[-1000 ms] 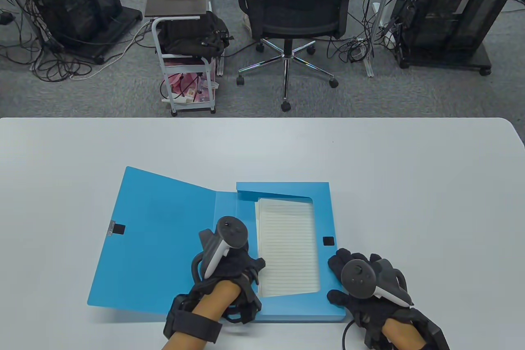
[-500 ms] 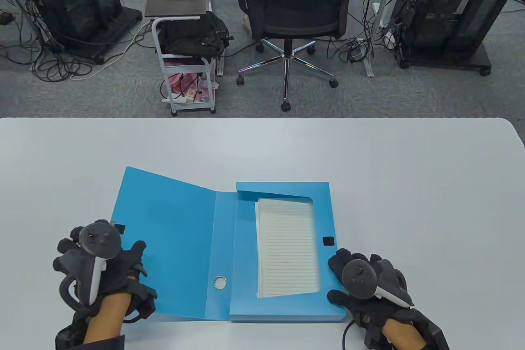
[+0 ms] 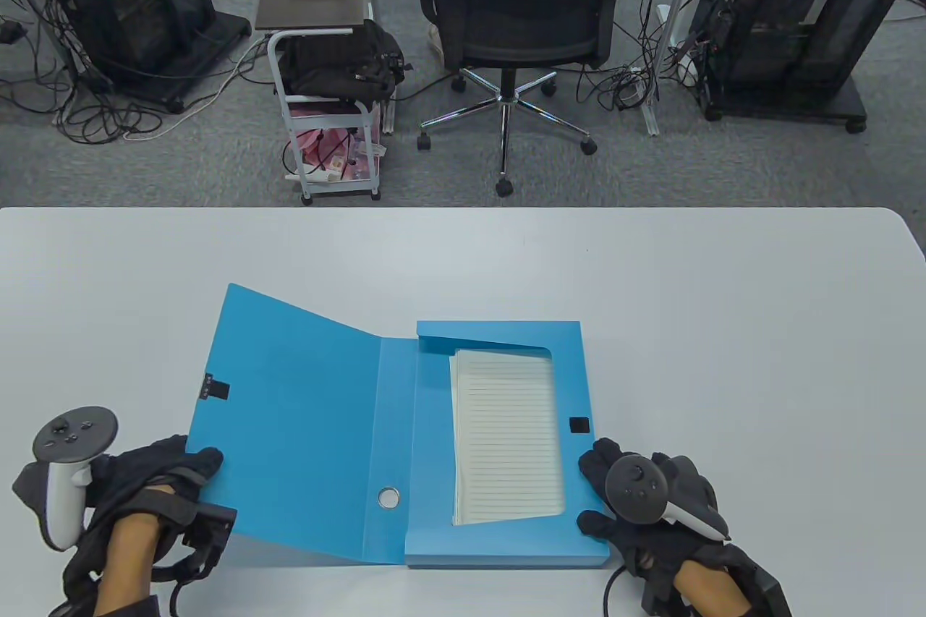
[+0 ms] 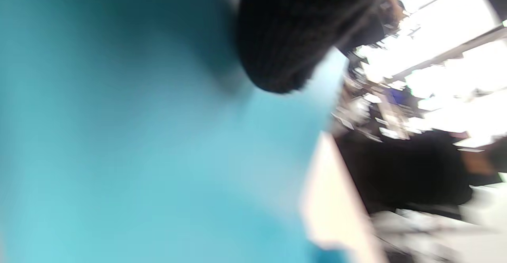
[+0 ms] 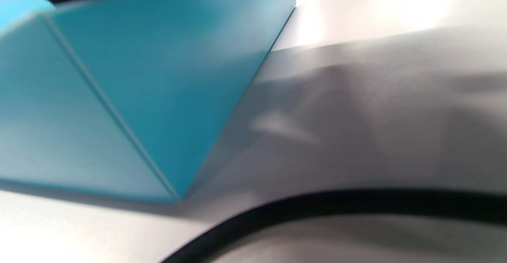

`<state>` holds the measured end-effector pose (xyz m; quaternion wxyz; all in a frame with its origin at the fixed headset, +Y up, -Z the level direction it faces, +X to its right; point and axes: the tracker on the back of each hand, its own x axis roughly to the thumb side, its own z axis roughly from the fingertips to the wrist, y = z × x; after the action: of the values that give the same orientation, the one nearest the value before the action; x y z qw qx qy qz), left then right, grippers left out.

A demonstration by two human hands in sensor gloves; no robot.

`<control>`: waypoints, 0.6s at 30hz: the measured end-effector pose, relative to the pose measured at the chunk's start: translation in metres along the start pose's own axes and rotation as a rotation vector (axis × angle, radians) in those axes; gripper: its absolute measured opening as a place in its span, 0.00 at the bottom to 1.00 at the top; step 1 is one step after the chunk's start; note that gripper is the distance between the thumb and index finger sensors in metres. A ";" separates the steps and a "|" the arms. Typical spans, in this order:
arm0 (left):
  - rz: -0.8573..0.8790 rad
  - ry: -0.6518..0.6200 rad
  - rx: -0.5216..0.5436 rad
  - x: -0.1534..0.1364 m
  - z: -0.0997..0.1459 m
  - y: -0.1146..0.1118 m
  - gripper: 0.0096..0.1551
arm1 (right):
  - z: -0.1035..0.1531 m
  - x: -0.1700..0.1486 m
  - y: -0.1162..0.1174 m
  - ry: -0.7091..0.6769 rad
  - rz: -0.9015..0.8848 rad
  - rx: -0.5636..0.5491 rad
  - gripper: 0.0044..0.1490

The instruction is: Insert papers into file box

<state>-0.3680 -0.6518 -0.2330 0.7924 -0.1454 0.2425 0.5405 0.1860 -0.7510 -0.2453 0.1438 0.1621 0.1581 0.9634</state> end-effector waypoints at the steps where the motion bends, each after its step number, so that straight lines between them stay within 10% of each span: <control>1: 0.083 -0.081 -0.129 0.005 0.002 -0.005 0.31 | 0.000 0.000 0.000 -0.001 0.002 0.001 0.48; 6: 0.076 -0.357 -0.460 0.039 0.021 -0.039 0.38 | -0.001 0.000 0.000 -0.002 0.001 0.009 0.48; 18: -0.142 -0.615 -0.446 0.126 0.053 -0.219 0.36 | -0.001 -0.003 -0.001 0.006 -0.012 -0.008 0.48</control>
<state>-0.1152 -0.6087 -0.2633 0.8125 -0.1614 -0.1406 0.5423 0.1885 -0.7507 -0.2470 0.1495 0.1579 0.1558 0.9636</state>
